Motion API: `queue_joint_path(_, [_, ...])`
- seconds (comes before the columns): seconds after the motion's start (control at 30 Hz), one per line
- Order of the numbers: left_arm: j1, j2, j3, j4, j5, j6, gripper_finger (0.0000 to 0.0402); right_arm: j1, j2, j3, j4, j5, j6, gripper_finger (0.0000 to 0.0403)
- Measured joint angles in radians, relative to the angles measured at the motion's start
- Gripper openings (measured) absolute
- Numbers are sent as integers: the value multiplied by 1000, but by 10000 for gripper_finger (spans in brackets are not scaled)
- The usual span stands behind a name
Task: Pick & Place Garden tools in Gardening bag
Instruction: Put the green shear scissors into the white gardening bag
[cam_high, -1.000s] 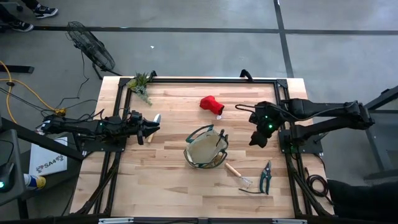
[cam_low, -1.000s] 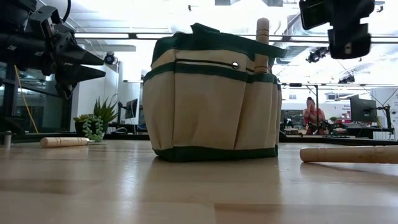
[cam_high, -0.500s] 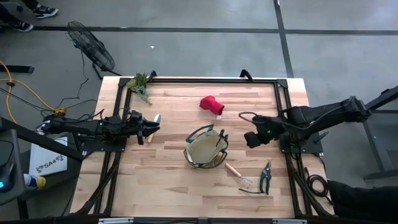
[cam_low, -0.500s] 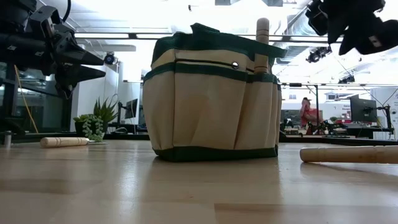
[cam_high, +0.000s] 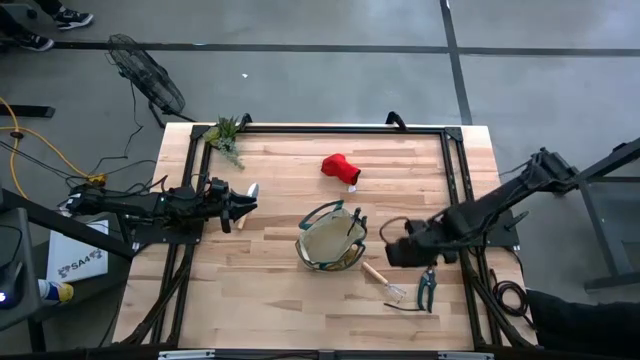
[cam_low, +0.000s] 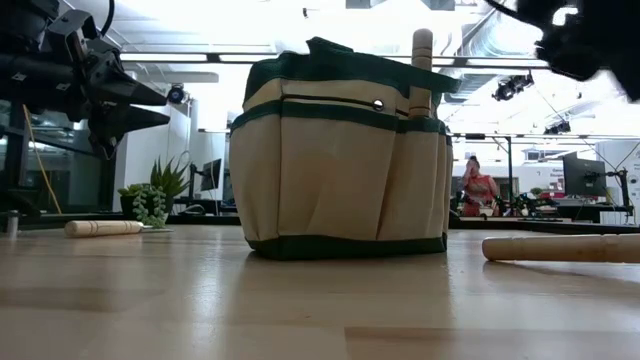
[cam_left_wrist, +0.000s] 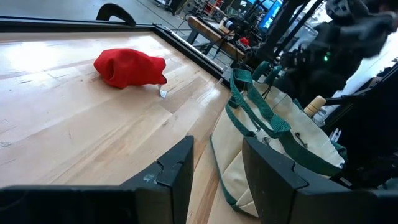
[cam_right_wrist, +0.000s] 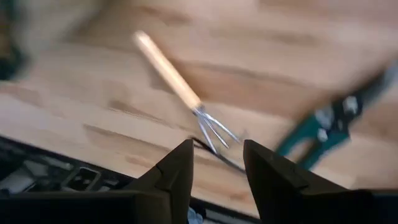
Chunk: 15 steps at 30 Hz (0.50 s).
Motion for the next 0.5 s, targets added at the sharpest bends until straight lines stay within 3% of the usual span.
queue_joint_path(0.3, [0, 0, 0, -1, 0, 0, 134, 194, 131, 0, 69, -43, 359, 212])
queue_joint_path(0.5, [0, 0, 0, -2, 0, 0, 134, 300, 198, 0, 79, -112, 508, 223])
